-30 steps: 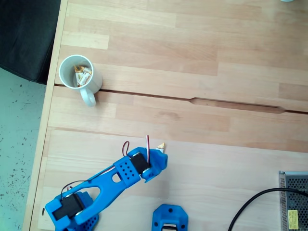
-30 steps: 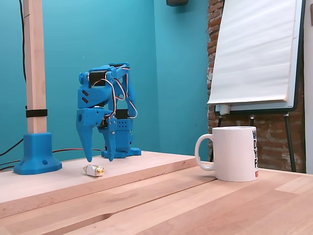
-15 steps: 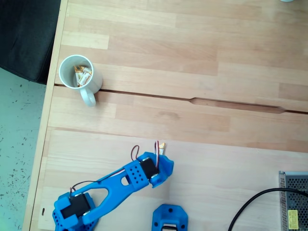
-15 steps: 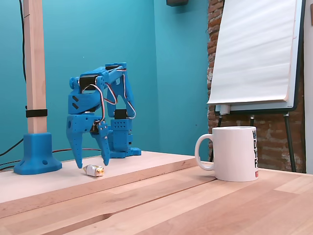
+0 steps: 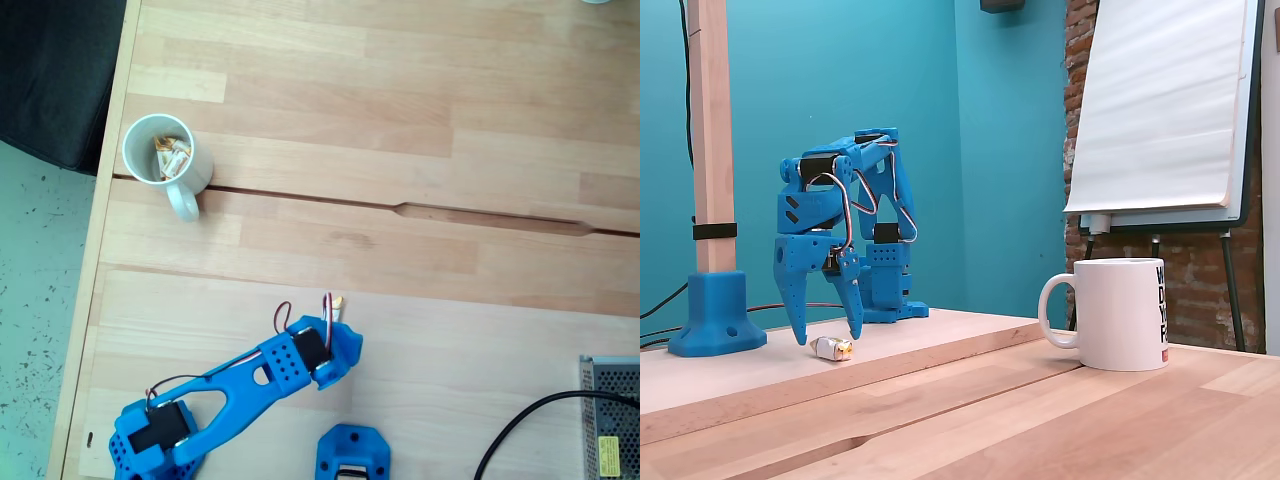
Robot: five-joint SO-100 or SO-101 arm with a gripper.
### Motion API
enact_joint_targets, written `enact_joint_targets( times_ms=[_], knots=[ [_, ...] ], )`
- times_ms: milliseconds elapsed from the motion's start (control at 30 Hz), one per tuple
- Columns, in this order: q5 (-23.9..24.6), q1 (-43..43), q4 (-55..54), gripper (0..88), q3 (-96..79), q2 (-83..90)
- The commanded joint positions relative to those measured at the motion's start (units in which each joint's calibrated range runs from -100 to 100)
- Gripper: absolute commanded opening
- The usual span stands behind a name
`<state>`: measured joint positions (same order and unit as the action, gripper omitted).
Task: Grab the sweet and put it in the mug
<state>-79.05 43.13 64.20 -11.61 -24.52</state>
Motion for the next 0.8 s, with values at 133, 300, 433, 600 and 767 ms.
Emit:
enact_joint_targets(
  times_ms=[133,300,433,600,767],
  knots=[
    [3.13,-2.83,-0.49,29.2,4.03,0.86],
    [4.98,-3.26,-0.49,29.2,7.06,0.60],
    [4.69,-3.12,-0.49,29.2,7.15,0.43],
    [4.20,-2.46,-0.49,29.2,7.77,-2.67],
    [4.40,-2.46,-0.49,29.2,8.40,-4.39]
  ],
)
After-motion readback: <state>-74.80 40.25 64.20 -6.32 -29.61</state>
